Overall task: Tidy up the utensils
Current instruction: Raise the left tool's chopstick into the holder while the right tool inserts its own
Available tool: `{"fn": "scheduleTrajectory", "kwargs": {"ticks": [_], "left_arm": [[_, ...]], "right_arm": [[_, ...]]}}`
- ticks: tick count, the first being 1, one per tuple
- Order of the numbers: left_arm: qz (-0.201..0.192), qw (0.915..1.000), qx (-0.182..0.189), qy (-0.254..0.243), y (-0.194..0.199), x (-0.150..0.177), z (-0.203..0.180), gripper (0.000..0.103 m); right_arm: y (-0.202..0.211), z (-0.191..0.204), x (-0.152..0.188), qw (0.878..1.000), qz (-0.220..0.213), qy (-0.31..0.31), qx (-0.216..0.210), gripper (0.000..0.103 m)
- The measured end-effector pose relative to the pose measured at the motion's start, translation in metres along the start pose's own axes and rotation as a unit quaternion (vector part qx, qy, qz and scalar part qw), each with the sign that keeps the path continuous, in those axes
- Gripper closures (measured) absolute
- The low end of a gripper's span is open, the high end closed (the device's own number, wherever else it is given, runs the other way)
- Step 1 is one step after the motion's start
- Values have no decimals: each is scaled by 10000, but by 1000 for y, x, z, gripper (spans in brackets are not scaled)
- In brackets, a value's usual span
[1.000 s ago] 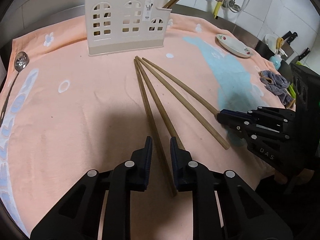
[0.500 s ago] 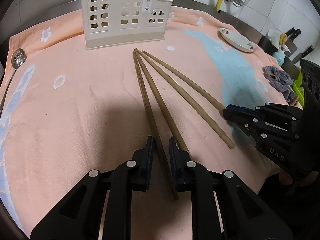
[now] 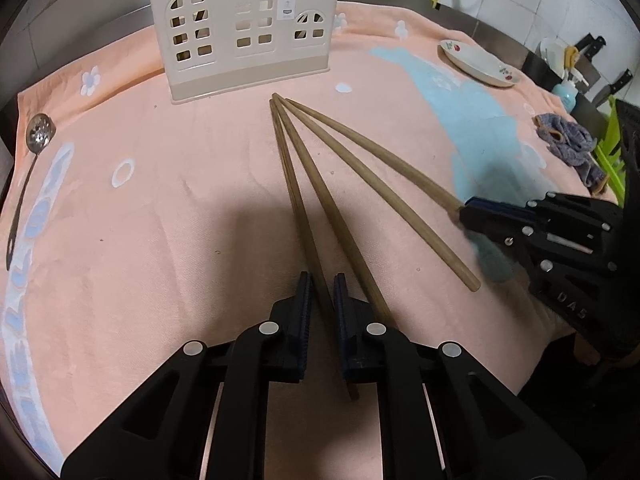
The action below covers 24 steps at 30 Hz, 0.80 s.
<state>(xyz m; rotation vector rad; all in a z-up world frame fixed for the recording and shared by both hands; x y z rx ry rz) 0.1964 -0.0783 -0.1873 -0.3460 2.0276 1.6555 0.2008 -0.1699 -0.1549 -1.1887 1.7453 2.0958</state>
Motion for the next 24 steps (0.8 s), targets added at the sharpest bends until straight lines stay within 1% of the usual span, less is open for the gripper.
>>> {"fn": "scheduleTrajectory", "kwargs": {"ticks": [4,7,11,15,24], "left_arm": [[19,9999,-100,-83,4,-1,5,94],[-84,9998,-167,-41,11,-4,13,95],[-360,9991,-237,10,27,-12,22,96],[-715,9972,-226,35,48,-28,26,97],[-1307,9914,-91,60,83,-63,25,98]], "right_arm": [[3,0,-3,10000,-57,7,12,97],[8,0,-7,9999,-132,6,9,97],[15,1,-15,9996,-266,5,19,97],[26,0,-28,9990,-451,17,44,96],[61,-1,-78,9941,-1089,24,-3,96]]}}
Point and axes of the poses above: each gripper's, at about its wrist camera, not at the fingertips, and y roughly against the way its jaws point, z to its left, x to its underside, the point moved 10 cm from there along -y, roughly the way its jaws point, and after that the axes turned 6 degrees about y, right-handed, at the moved point
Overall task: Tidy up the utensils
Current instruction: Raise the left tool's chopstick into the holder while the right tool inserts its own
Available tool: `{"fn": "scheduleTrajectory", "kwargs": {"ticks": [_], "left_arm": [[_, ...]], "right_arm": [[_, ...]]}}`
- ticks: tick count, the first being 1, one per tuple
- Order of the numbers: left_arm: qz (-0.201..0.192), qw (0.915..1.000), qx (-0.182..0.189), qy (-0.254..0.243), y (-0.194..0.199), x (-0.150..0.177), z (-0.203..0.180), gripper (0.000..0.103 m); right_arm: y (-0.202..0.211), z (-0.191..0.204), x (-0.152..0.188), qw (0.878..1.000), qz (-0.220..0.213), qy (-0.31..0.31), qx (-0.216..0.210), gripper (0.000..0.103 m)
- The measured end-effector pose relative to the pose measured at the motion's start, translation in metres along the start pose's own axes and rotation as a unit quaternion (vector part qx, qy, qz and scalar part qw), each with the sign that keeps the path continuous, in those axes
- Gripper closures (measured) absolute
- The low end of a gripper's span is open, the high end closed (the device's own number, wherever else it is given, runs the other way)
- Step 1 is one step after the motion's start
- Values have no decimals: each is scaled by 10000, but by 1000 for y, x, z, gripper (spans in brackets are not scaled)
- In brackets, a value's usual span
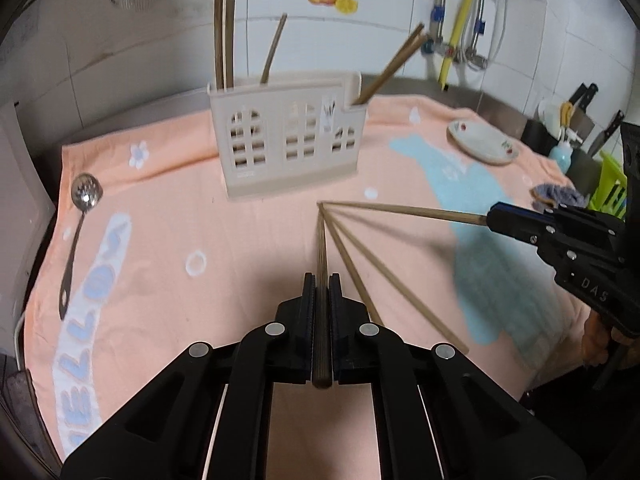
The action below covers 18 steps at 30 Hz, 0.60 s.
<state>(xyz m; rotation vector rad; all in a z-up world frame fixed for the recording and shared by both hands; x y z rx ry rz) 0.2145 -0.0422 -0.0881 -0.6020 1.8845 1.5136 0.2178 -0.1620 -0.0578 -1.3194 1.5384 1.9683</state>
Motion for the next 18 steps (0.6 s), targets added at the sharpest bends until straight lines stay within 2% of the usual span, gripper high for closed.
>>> {"fn": "scheduleTrajectory", "kwargs": {"ticks": [6,18], "left_arm": [[-272,9996,22,-89,13,-20,-3,98],[-650,9971,-8,-392,28,-79,-3,98]], "right_arm": [[8,4,-39,9993,-343,94,-84,96],[15,-3,-107,9976,-570,309,-252,97]]}}
Point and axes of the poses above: each gripper's, at about its wrist camera, not at the fingertips, and y roughly against the way its jaws point, z to its left, x to its underside, the point moved 10 cm from there along -y, roughly the way its jaws point, and after that the axes turned 6 degrees about y, right-handed, at the moved point
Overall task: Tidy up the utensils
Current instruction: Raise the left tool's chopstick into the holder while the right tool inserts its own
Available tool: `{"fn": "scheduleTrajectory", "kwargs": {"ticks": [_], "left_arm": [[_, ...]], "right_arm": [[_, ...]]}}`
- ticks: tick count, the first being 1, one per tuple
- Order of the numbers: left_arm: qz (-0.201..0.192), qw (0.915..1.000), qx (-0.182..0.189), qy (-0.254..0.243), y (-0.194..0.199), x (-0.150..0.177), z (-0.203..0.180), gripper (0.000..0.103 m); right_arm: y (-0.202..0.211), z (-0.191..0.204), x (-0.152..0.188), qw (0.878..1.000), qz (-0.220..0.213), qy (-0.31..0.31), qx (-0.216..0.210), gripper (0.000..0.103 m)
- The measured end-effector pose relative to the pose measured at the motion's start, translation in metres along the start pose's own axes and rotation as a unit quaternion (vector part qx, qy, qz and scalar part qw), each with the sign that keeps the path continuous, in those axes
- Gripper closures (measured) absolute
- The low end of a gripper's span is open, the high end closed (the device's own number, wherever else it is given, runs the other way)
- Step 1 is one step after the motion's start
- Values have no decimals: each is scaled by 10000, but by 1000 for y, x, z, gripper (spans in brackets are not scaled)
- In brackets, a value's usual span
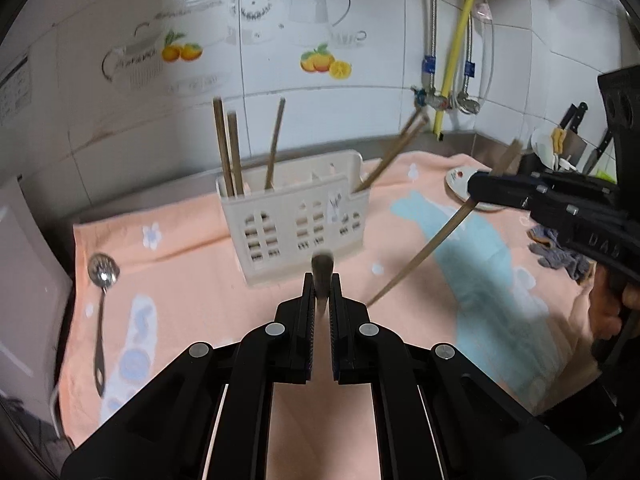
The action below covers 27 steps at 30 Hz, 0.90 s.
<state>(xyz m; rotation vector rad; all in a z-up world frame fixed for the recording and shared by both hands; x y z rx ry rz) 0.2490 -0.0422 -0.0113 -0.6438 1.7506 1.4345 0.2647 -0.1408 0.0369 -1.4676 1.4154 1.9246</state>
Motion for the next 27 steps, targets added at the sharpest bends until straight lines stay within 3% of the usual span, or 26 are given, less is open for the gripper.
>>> {"fn": "scheduleTrajectory", "kwargs": {"ticks": [9,15,22,27], "left_arm": [[-276,9995,61,-153,2,-59,-2,98],[-808,9963,-20,-278,25,-111,-5,98],[-1300,9905,-286,-338,39,-166,2,98],[-1124,9924,-451,-235,14,-174,17,98]], "right_arm": [[7,-28,-66,9998,-177,73,-25,97],[17,-45,-108,9992,-383,94,11,97],[12,-64,-132,9987,-497,24,144,97],[-8,-73,-136,9989,-380,29,276,97]]}}
Point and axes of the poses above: each gripper's, at about its wrist camera, not at the fingertips, and y roughly against the way its jaws point, z to its left, x to its underside, the point moved 10 cm from there along -y, roughly the way its jaws point, and after that the axes turned 6 degrees about y, right-handed, at the moved point
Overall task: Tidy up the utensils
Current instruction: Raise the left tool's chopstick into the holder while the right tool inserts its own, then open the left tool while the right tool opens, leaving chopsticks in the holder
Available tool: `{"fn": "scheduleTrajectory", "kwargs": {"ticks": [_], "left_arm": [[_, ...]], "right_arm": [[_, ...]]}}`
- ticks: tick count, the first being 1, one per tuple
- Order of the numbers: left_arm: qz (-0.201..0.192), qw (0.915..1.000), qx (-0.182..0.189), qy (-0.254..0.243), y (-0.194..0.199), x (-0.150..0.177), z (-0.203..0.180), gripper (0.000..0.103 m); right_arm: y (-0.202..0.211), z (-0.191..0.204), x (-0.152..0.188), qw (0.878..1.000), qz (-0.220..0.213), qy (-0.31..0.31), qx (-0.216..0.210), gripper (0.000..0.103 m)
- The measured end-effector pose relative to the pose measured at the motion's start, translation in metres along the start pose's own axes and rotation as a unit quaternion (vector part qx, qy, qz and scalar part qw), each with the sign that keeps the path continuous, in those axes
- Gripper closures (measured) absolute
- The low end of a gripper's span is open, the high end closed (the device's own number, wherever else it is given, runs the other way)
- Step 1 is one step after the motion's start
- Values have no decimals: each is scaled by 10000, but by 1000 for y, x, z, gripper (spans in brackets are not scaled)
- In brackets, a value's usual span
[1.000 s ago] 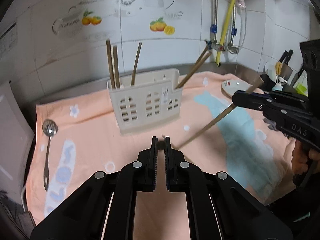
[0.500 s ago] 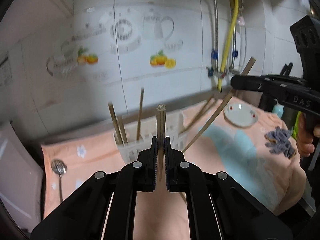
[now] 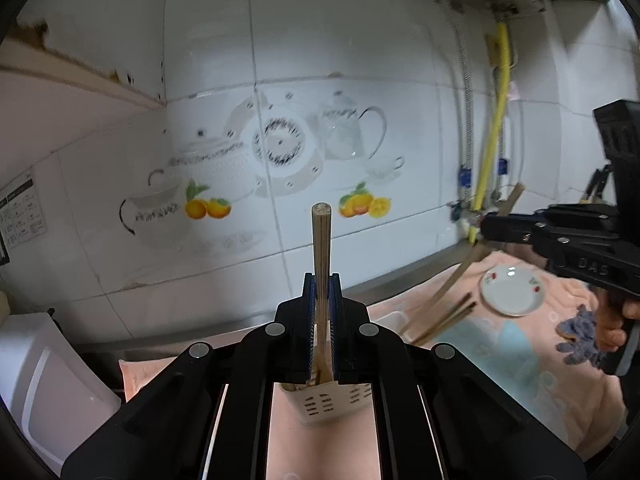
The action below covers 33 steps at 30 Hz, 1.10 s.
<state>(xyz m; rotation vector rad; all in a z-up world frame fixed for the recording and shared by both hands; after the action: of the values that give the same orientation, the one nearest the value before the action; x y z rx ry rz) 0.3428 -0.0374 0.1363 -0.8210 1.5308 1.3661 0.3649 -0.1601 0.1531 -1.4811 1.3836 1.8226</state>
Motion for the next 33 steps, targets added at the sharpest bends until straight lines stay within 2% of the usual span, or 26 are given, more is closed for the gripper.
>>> {"fn": "scheduleTrajectory", "kwargs": {"ticks": [8,15,21,27,28,29,31,33], "left_arm": [[470,9986,-87,223,-44,30,20,98],[673,9975,-58,207,-57,48,23,97],[647,9977,-94,203,-55,48,25,96],[526,9984,-71,212,-43,43,23,94],[514,9984,-70,215,-42,43,23,92],[499,9985,-69,222,-39,42,22,81],[426,9987,-117,250,-32,41,23,67],[371,9989,-98,256,-26,40,22,67]], "right_arm": [[-43,-4,26,9992,386,59,114,97],[-70,0,49,9975,709,46,60,97],[-79,1,60,9965,827,56,60,97],[-70,1,57,9974,719,48,91,94],[-68,1,57,9975,694,53,107,90],[-64,1,56,9978,649,63,129,88],[-57,2,55,9981,593,89,156,84],[-49,4,56,9983,549,114,175,82]]}}
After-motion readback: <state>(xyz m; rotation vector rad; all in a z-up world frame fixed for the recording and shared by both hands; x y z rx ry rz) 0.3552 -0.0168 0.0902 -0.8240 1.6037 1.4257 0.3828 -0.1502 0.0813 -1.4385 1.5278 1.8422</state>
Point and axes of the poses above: each gripper's, at about its wrist camera, not at the fingertips, and y roughly against the way its jaws point, z to its left, x to its underside, the point moved 10 cm from there along -y, roughly the way its jaws point, and after that the axes turned 6 degrees about y, right-handed, at the moved point
